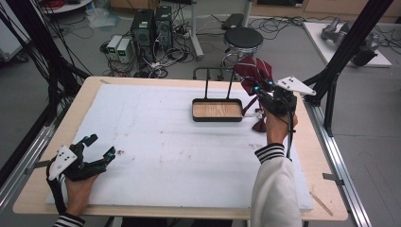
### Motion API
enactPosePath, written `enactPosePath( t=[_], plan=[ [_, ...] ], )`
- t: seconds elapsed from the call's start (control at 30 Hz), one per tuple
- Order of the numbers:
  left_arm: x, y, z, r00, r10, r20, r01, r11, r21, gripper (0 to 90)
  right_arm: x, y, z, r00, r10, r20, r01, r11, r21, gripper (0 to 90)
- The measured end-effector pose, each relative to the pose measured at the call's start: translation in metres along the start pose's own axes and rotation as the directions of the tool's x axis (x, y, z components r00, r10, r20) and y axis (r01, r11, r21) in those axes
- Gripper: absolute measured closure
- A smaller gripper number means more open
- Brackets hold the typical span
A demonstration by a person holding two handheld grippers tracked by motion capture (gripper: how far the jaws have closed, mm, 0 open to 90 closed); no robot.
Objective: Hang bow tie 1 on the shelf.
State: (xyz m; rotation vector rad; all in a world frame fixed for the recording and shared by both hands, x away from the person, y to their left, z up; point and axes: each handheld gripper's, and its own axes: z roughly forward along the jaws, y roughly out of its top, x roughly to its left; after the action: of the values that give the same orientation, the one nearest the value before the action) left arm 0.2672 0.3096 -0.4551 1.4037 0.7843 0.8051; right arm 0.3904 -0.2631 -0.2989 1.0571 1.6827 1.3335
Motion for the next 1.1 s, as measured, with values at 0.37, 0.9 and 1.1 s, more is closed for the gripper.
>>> enactPosePath(
  t=[0.37, 0.9, 1.1],
  plan=[
    [0.000, 0.000, 0.000, 1.0000, 0.000, 0.004, 0.000, 1.0000, 0.001, 16.1, -0.006, 0.020, 0.026, 0.9998, -0.018, 0.008, 0.018, 1.000, -0.005, 69.7],
    [0.000, 0.000, 0.000, 1.0000, 0.003, 0.005, -0.003, 1.0000, -0.001, 16.1, -0.014, 0.037, 0.060, 0.9993, 0.033, 0.018, -0.032, 0.999, -0.019, 69.7],
    [0.000, 0.000, 0.000, 1.0000, 0.002, 0.005, -0.002, 1.0000, -0.001, 16.1, -0.014, 0.041, 0.069, 0.9989, 0.010, 0.047, -0.009, 1.000, -0.007, 69.6]
  ],
)
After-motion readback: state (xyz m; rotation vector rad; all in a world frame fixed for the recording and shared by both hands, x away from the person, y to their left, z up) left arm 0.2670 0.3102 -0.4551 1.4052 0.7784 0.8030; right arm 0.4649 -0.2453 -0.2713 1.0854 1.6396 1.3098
